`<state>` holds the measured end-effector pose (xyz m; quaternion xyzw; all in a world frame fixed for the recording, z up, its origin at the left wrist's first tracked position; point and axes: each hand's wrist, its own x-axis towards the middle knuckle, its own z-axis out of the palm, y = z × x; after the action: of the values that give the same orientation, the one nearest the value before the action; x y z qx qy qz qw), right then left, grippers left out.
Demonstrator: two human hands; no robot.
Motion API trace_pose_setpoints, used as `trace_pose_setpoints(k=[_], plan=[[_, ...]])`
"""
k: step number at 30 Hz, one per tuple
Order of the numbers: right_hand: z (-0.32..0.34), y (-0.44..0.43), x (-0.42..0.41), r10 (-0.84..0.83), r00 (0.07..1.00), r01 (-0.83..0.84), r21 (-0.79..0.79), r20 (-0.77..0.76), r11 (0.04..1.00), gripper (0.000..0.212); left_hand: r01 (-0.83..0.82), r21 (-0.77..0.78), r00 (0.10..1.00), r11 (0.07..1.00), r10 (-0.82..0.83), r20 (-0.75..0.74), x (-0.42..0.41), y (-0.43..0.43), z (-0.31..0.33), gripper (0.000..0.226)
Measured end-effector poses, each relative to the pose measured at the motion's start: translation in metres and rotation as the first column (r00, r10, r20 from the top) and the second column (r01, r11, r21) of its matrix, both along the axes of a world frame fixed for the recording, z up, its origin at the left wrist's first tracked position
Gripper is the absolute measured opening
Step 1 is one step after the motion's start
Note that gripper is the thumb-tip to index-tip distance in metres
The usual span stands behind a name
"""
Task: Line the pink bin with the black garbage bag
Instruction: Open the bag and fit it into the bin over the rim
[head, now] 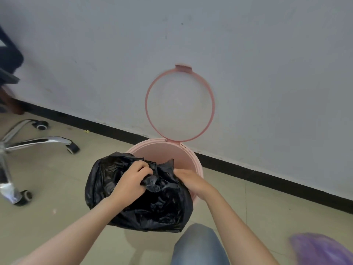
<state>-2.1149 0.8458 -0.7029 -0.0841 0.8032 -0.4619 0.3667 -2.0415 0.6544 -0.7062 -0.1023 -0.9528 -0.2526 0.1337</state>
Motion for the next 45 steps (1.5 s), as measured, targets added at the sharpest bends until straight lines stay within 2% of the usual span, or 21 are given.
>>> trace_pose_setpoints(k=[3,7,9,10,12,14,16,17,19,20,22,23,26,28,31,32,34,36,39,43,45], plan=[[-0.021,-0.027,-0.003,0.142,0.959,-0.173,0.11,0.244,0.979,0.069,-0.05,-0.018,0.997,0.999,0.051,0.065,0.004,-0.005,-0.001,0.027],[-0.046,-0.042,-0.008,0.296,0.928,-0.362,0.356,0.227,0.862,0.076,-0.08,-0.035,0.997,0.996,0.08,0.012,0.007,-0.012,0.006,0.025],[-0.039,-0.042,-0.014,0.311,0.945,-0.322,0.434,0.098,0.841,0.062,-0.087,-0.006,0.996,0.996,0.087,-0.005,0.006,-0.014,0.013,0.026],[-0.029,-0.04,-0.017,0.267,0.964,-0.249,0.411,0.014,0.877,0.056,-0.079,0.004,0.997,0.997,0.079,-0.008,0.003,-0.014,0.016,0.027],[-0.009,-0.026,-0.02,0.032,0.991,-0.001,0.232,-0.13,0.973,0.054,-0.056,0.016,0.998,0.998,0.056,0.01,-0.004,-0.009,0.021,0.029],[0.007,-0.004,-0.012,-0.259,0.92,0.268,-0.009,-0.293,0.963,0.041,-0.023,0.038,1.0,0.999,0.022,0.018,-0.017,0.0,0.025,0.031],[0.019,0.014,0.011,-0.353,0.856,0.297,-0.2,-0.377,0.934,0.034,-0.009,0.091,1.0,0.996,0.008,0.009,-0.036,0.012,0.028,0.034],[0.02,0.02,0.022,-0.282,0.862,0.219,-0.192,-0.422,0.957,0.045,-0.011,0.133,1.0,0.991,0.01,0.015,-0.046,0.019,0.03,0.038],[0.008,0.024,0.035,-0.125,0.863,0.141,-0.004,-0.49,0.99,0.07,0.0,0.203,0.997,0.979,-0.016,0.075,-0.065,0.033,0.036,0.047],[0.0,0.025,0.035,-0.14,0.852,0.202,0.071,-0.504,0.977,0.064,0.017,0.215,0.992,0.977,-0.044,0.118,-0.072,0.04,0.038,0.052],[-0.012,0.028,0.028,-0.396,0.784,0.468,0.037,-0.478,0.883,0.022,0.04,0.163,0.984,0.986,-0.067,0.165,-0.081,0.05,0.035,0.058],[-0.015,0.03,0.023,-0.509,0.745,0.564,-0.001,-0.432,0.826,0.012,0.029,0.082,0.987,0.996,-0.041,0.156,-0.081,0.053,0.032,0.058],[-0.024,0.037,0.013,-0.705,0.657,0.697,-0.143,-0.266,0.703,0.029,-0.065,-0.176,0.994,0.982,0.078,0.07,-0.064,0.062,0.015,0.056],[-0.024,0.035,0.018,-0.681,0.688,0.661,-0.169,-0.251,0.731,0.028,-0.023,-0.209,0.995,0.978,0.043,0.094,-0.052,0.071,0.003,0.057],[-0.027,0.033,0.028,-0.379,0.823,0.443,0.059,-0.422,0.895,0.015,0.084,-0.086,0.988,0.993,-0.071,0.137,-0.05,0.079,-0.006,0.059],[-0.031,0.034,0.027,-0.37,0.815,0.452,0.089,-0.445,0.888,0.013,0.09,0.02,0.982,0.996,-0.092,0.162,-0.052,0.08,-0.003,0.061],[-0.035,0.043,0.022,-0.604,0.738,0.626,-0.027,-0.303,0.779,0.02,0.089,0.167,0.974,0.982,-0.121,0.193,-0.058,0.081,0.005,0.067],[-0.04,0.053,0.016,-0.788,0.616,0.781,-0.125,-0.001,0.612,0.028,0.117,0.074,0.978,0.99,-0.128,0.165,-0.06,0.08,0.009,0.07],[-0.048,0.052,0.015,-0.778,0.591,0.806,-0.123,0.213,0.578,0.03,0.074,-0.178,0.992,0.981,-0.054,0.117,-0.045,0.081,0.007,0.062],[-0.055,0.044,0.015,-0.73,0.654,0.756,-0.123,0.2,0.643,0.024,0.028,-0.305,0.999,0.952,-0.035,-0.02,0.0,0.094,-0.005,0.029],[-0.056,0.045,0.019,-0.72,0.694,0.719,-0.087,0.017,0.69,0.021,0.029,-0.359,0.999,0.933,-0.039,-0.022,0.019,0.096,-0.016,0.032]])
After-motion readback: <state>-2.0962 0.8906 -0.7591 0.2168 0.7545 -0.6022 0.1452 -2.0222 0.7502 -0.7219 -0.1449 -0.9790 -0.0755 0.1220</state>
